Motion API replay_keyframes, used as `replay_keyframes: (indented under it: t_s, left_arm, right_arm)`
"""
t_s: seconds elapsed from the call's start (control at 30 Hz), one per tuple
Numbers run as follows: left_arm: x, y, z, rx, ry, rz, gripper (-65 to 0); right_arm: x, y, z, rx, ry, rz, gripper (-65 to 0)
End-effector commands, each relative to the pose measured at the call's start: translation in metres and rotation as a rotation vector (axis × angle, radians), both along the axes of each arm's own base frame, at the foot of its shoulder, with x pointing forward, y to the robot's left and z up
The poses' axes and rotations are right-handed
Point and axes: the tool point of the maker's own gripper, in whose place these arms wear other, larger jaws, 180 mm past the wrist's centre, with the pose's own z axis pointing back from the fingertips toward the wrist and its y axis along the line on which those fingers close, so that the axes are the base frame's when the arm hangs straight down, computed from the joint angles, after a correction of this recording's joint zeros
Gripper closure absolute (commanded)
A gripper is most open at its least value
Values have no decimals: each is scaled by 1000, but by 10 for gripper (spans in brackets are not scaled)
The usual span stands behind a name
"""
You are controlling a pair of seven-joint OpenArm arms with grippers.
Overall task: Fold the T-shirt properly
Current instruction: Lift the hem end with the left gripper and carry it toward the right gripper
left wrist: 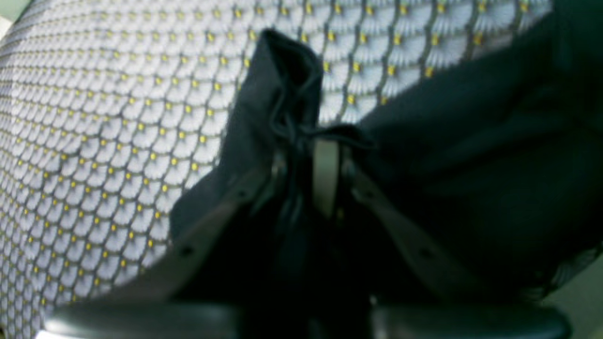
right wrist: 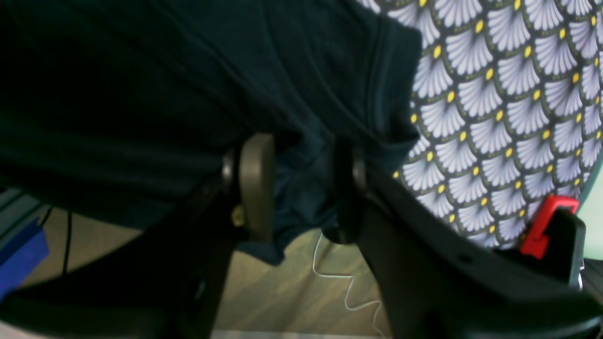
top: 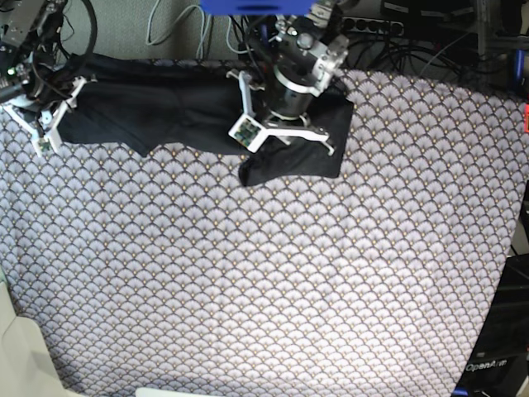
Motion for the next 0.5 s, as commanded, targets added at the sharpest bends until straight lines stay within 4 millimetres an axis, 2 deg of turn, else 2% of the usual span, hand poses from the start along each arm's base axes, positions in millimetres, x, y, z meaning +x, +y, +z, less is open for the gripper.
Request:
replay_keyframes:
  t_s: [0.0,0.13,0.37,0.47]
  left_arm:
    - [-10,-28,14,-58,-10,-41,-14]
    - [-24,-50,18,-68,-16,-125,-14]
    - [-30,-53,14,-61,-7,-165,-14]
    - [-46,-62,11,-39,-14,-254,-14]
  right_arm:
    - [6,-5,8,-19,-27,1,-228]
    - [6,-5,8,-19,-27,1,-228]
    - [7,-3,7,-16,-25,10,-228]
    - [7,-2,7,-15,-24,13,-228]
